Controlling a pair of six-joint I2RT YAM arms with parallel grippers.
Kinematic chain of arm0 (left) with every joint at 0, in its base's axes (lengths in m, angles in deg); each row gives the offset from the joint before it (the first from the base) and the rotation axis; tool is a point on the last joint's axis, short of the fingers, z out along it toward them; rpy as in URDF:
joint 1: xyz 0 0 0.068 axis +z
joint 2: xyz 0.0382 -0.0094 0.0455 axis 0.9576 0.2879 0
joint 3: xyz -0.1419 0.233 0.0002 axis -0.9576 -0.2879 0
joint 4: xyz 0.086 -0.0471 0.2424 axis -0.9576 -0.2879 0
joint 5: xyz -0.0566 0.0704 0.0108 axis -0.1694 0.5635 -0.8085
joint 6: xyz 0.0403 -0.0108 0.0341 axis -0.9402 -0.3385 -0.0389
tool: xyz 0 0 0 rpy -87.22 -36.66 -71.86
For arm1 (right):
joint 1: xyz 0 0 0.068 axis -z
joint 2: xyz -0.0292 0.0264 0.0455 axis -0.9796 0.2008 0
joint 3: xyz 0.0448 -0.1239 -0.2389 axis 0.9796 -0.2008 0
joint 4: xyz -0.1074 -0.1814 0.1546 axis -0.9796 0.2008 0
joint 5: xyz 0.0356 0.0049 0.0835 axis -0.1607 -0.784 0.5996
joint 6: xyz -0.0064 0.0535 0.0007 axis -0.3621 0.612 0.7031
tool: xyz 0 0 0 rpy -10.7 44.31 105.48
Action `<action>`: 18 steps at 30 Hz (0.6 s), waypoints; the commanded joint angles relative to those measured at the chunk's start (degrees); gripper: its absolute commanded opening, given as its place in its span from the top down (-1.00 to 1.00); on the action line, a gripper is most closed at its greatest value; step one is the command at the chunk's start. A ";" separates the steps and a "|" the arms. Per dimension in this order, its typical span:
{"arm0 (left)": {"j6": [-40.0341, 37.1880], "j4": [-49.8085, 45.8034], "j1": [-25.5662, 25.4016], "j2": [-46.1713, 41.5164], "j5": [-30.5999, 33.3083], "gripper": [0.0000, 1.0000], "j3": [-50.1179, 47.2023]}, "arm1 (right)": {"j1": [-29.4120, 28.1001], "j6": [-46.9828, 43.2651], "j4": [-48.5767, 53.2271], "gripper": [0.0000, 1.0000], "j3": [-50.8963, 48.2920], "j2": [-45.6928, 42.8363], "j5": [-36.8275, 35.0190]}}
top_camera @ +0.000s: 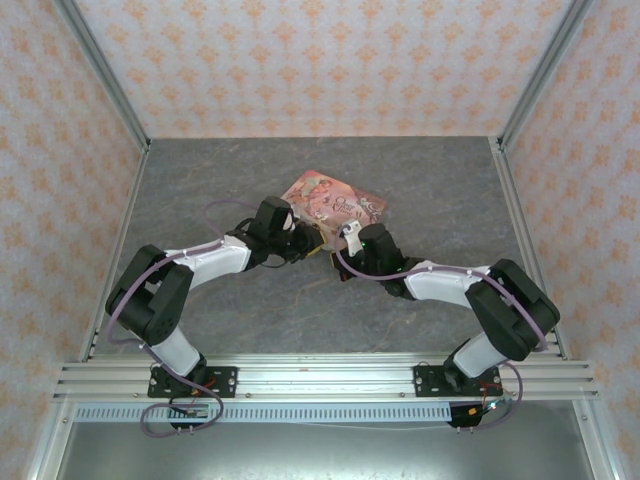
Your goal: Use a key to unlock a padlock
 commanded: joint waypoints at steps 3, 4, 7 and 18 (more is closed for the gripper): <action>0.23 0.47 -1.74 -1.86 -2.97 0.62 0.02 | 0.08 0.93 -2.92 1.00 2.11 0.38 -0.77; 0.31 0.51 -1.81 -1.87 -2.98 0.62 0.05 | 0.03 0.86 -3.09 1.00 2.21 0.47 -0.20; 0.49 0.79 -1.89 -1.73 -2.95 0.62 -0.08 | 0.02 0.75 -2.88 1.00 2.82 0.82 0.74; 0.76 1.23 -2.17 -1.47 -2.96 0.62 -0.07 | 0.01 1.20 0.13 1.00 5.44 2.69 -1.67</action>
